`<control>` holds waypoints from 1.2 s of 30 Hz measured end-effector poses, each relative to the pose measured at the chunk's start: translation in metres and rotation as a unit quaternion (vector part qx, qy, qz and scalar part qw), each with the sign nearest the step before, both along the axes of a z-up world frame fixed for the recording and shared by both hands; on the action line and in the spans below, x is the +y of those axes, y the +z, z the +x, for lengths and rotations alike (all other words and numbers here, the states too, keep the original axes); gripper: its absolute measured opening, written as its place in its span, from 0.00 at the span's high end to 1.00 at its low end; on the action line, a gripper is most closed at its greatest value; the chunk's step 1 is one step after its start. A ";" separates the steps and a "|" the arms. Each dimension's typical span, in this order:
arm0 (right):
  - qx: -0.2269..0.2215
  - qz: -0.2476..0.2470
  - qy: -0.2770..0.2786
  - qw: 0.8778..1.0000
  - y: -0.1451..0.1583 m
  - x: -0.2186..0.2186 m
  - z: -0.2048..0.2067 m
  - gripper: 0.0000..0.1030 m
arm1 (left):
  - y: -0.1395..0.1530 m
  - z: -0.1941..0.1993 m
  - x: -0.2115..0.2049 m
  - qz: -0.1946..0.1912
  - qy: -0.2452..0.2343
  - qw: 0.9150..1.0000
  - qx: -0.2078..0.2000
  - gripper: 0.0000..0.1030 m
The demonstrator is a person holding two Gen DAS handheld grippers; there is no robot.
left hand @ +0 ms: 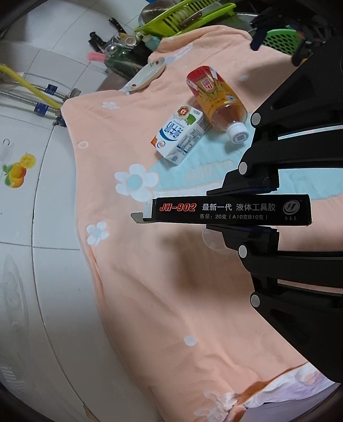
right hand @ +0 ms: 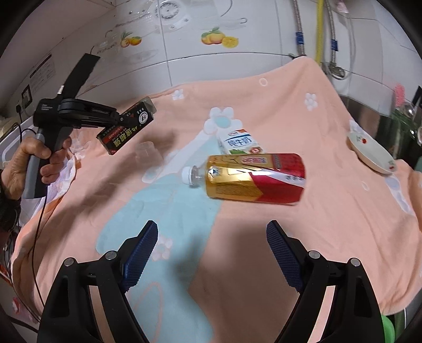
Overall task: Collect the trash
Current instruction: 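Lift the black box off the towel with the left tool, then grasp the gold drink bottle with the right tool while the left tool holds the black box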
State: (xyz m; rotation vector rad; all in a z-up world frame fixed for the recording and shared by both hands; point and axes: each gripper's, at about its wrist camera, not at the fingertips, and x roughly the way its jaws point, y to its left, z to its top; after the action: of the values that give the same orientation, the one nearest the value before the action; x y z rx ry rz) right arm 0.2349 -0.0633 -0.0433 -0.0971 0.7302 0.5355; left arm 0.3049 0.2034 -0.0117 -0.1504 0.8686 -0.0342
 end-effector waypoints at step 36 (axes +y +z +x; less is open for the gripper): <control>-0.082 -0.317 0.267 0.906 -0.039 0.040 0.112 0.17 | -0.010 -0.006 -0.007 -0.016 0.004 1.000 0.015 0.83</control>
State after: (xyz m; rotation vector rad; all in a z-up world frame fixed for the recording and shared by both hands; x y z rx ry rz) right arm 0.3466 -0.0230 -0.0827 -0.9634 0.6863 0.7806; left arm 0.2984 0.1962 -0.0218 -0.1838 0.8979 -0.0384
